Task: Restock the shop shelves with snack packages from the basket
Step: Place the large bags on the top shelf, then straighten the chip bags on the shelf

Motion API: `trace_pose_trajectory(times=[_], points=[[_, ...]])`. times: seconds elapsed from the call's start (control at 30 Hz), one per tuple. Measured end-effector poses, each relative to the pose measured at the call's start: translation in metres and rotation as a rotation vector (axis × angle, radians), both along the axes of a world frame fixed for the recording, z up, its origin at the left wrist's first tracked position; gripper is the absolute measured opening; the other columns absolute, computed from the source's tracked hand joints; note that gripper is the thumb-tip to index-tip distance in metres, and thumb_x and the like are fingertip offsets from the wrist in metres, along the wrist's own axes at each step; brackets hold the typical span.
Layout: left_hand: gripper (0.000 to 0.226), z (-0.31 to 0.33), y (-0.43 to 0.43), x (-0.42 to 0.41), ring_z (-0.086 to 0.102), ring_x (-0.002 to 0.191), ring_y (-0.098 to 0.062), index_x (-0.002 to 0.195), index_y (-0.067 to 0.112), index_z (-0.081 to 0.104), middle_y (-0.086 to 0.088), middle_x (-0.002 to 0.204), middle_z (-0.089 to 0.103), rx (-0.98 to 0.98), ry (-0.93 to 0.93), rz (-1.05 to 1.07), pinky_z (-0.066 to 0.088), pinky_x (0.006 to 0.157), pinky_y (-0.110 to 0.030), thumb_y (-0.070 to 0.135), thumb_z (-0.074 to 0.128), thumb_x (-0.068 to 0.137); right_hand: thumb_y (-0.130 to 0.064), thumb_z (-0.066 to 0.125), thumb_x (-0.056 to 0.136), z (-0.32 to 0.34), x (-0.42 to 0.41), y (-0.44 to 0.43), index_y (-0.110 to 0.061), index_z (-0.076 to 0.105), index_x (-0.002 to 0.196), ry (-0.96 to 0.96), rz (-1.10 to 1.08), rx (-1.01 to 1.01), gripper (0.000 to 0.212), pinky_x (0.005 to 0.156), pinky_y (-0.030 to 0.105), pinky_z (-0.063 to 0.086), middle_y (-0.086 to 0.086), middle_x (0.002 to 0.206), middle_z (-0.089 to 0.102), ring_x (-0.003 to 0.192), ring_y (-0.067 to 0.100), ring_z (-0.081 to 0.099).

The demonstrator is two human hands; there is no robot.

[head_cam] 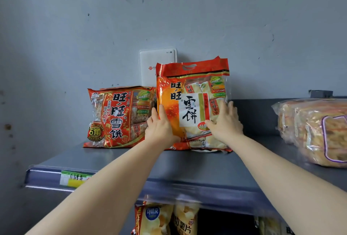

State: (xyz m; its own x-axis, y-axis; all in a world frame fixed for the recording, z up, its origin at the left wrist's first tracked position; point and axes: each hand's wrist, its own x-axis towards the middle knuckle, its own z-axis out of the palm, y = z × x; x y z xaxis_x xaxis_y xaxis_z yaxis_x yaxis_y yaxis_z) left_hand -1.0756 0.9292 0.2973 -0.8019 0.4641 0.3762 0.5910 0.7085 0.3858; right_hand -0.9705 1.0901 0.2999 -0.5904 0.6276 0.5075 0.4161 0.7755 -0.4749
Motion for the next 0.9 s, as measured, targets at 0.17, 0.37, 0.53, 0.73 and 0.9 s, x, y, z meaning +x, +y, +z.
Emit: trace_pose_trajectory(times=[0.17, 0.37, 0.53, 0.73, 0.9], points=[[0.045, 0.002, -0.021, 0.011, 0.020, 0.144, -0.033, 0.141, 0.026, 0.047, -0.008, 0.158, 0.026, -0.097, 0.186, -0.087, 0.036, 0.107, -0.052, 0.026, 0.055, 0.097, -0.045, 0.037, 0.102, -0.015, 0.017, -0.050, -0.024, 0.024, 0.153, -0.200, 0.108, 0.215, 0.057, 0.119, 0.054, 0.010, 0.006, 0.165, -0.004, 0.151, 0.026, -0.009], [0.036, -0.018, -0.067, 0.035, 0.036, 0.133, -0.027, 0.128, 0.019, 0.061, -0.001, 0.143, 0.050, 0.088, 0.319, -0.275, 0.043, 0.099, -0.044, 0.006, 0.047, 0.097, -0.038, 0.038, 0.103, -0.039, 0.043, -0.121, -0.027, 0.035, 0.146, -0.091, 0.093, 0.278, 0.045, 0.119, 0.049, 0.009, 0.001, 0.164, 0.013, 0.152, 0.023, -0.002], [0.044, -0.049, -0.116, 0.063, 0.038, 0.134, -0.027, 0.133, 0.013, 0.056, -0.004, 0.144, 0.051, 0.150, 0.413, -0.432, 0.040, 0.104, -0.044, -0.001, 0.048, 0.092, -0.029, 0.049, 0.100, -0.075, 0.065, -0.175, -0.023, 0.036, 0.147, 0.008, 0.093, 0.311, 0.050, 0.119, 0.046, 0.012, 0.003, 0.162, 0.018, 0.151, 0.021, 0.004], [0.036, -0.095, -0.173, 0.093, 0.051, 0.115, -0.025, 0.121, 0.014, 0.058, -0.003, 0.121, 0.061, 0.146, 0.352, -0.511, 0.048, 0.086, -0.044, -0.001, 0.048, 0.090, -0.012, 0.060, 0.090, -0.138, 0.092, -0.217, -0.019, 0.054, 0.133, 0.165, 0.017, 0.283, 0.044, 0.103, 0.045, 0.037, 0.005, 0.145, 0.046, 0.133, 0.027, 0.041], [0.032, -0.157, -0.200, 0.082, 0.056, 0.112, -0.022, 0.123, 0.018, 0.056, 0.000, 0.125, 0.059, -0.112, 0.041, -0.380, 0.051, 0.087, -0.041, 0.011, 0.048, 0.093, -0.014, 0.052, 0.095, -0.195, 0.099, -0.230, -0.025, 0.052, 0.131, -0.055, -0.044, -0.025, 0.038, 0.099, 0.040, 0.037, -0.001, 0.139, 0.049, 0.128, 0.023, 0.042]])
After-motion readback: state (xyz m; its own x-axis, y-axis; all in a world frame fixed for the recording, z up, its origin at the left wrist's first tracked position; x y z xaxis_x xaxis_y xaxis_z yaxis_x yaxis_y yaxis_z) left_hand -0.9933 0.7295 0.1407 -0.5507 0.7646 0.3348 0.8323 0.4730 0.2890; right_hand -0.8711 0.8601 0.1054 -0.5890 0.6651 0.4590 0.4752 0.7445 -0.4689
